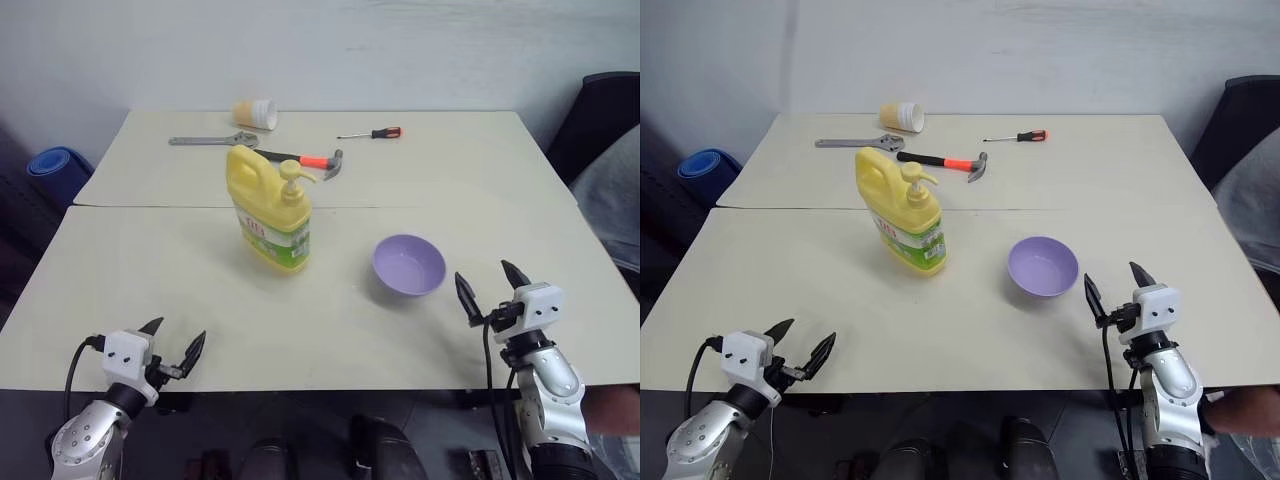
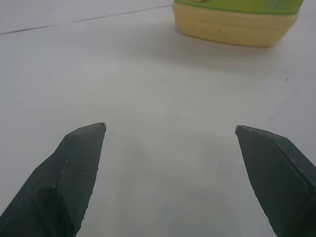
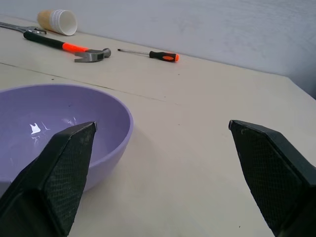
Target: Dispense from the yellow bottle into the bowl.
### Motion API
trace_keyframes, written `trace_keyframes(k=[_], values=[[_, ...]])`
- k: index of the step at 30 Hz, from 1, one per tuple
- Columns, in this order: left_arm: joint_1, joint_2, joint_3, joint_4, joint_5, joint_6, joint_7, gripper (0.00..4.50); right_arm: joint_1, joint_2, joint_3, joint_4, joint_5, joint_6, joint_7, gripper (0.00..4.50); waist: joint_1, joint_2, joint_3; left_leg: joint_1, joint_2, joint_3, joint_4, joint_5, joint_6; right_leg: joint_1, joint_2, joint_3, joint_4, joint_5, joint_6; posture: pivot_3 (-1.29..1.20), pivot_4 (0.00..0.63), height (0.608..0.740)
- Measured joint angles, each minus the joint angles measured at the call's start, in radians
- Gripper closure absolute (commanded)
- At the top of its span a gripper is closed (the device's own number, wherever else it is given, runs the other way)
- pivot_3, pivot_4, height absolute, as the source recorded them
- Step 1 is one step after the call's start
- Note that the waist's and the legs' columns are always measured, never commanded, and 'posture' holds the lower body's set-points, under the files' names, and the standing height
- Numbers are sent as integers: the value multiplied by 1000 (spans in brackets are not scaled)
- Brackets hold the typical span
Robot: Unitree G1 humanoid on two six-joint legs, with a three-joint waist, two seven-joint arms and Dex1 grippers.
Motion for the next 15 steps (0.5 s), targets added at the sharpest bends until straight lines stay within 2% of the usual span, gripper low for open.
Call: trace_keyframes(k=[2, 6, 8, 11, 13, 15], values=[[-15, 5, -1, -12, -18, 32, -7, 28, -5, 0, 1, 20, 2, -12, 8, 0, -2, 0, 0, 0, 0, 0, 0, 0, 0, 0, 0, 0, 1, 0, 0, 0, 150, 740], [-28, 5, -4, -22, -169, 72, -140, 28, 15, -2, 1, 15, 35, -10, 55, 0, -4, 0, 0, 0, 1, 0, 0, 0, 0, 0, 0, 0, 3, 0, 0, 0, 150, 740], [-49, 76, -11, -66, -276, 134, -257, 28, 107, -73, 43, -111, 101, 76, 174, 0, 1, 1, 0, -1, 0, -1, 0, 0, 0, 0, 0, -1, 2, 0, 0, 0, 150, 740], [-139, 188, 22, -151, -407, 232, -327, 28, 192, -215, 90, -313, 168, 232, 314, 0, 3, 1, 0, 0, -1, -1, 2, 0, 1, 2, -2, -1, 1, 0, 0, 0, 150, 740], [-203, 275, 4, -214, -482, 300, -402, 28, 173, -289, 120, -418, 210, 365, 351, 0, -5, 0, -1, 2, -1, -1, 2, 0, 0, 2, -2, 1, 2, 0, 0, 0, 150, 740], [-233, 314, -26, -244, -499, 322, -465, 28, 116, -301, 144, -446, 220, 446, 355, 0, -13, 0, -1, 3, -1, 0, 1, 0, -1, 2, -1, 0, 2, 0, -1, 0, 150, 740]])
